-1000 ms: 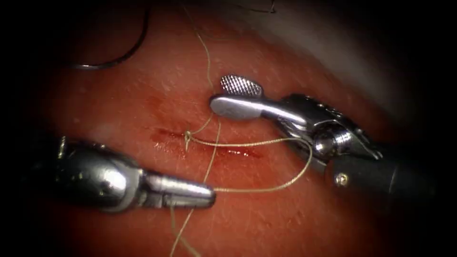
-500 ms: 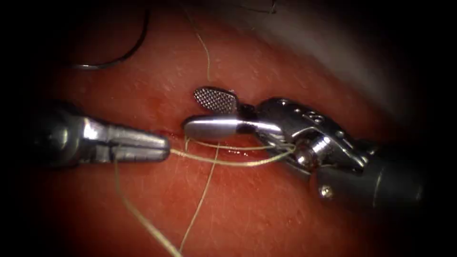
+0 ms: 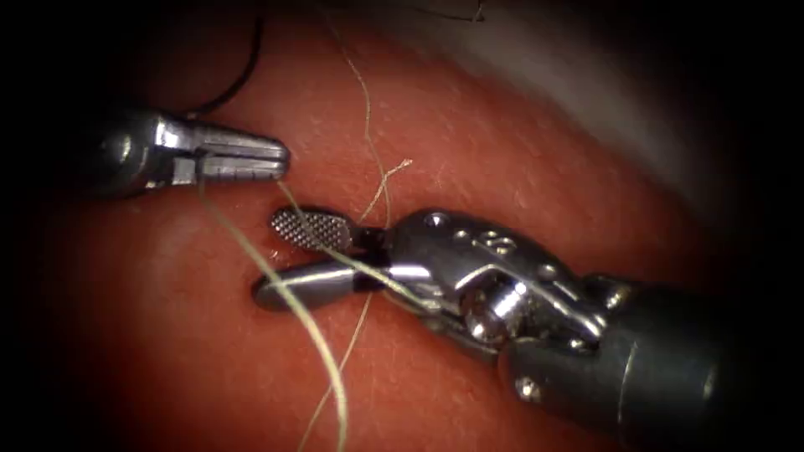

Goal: Wound Closure

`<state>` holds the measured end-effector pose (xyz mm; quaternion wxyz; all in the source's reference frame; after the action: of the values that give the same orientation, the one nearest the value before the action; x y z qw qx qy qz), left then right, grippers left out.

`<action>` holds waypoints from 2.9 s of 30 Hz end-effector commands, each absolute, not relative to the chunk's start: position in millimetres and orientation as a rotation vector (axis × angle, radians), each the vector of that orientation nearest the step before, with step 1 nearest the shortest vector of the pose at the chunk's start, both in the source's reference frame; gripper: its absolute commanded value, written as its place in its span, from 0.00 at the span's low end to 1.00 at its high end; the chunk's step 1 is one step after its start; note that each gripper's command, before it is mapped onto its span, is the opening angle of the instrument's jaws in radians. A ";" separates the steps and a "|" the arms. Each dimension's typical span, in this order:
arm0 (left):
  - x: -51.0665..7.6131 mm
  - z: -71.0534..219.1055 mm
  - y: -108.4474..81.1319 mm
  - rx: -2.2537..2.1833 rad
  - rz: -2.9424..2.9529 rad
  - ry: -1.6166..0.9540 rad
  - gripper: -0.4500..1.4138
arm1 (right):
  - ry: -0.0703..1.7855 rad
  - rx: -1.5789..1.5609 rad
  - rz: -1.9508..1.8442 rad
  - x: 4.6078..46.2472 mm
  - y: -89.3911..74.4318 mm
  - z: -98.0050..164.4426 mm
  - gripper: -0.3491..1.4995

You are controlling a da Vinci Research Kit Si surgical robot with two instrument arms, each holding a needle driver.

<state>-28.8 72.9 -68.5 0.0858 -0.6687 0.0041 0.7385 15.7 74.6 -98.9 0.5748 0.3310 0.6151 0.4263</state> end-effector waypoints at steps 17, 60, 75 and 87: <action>-30.3 -64.2 70.5 -1.995 2.218 0.019 0.05 | 1.605 0.683 1.107 14.4 77.3 -99.5 0.57; -35.4 -68.4 64.6 -2.065 2.208 -0.075 0.05 | 1.327 0.374 1.641 8.7 74.8 -90.9 0.65; -35.3 -68.2 64.7 -2.068 2.209 -0.076 0.05 | 1.332 0.381 1.639 9.8 76.0 -90.5 0.29; -31.6 -69.1 66.6 -2.042 2.202 -0.071 0.05 | 1.402 0.382 1.516 9.5 75.8 -94.3 0.00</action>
<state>-30.6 67.4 -69.9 0.0710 -0.6776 -0.0232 0.7316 8.7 75.7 -94.6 0.4989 0.1548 0.5786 0.6264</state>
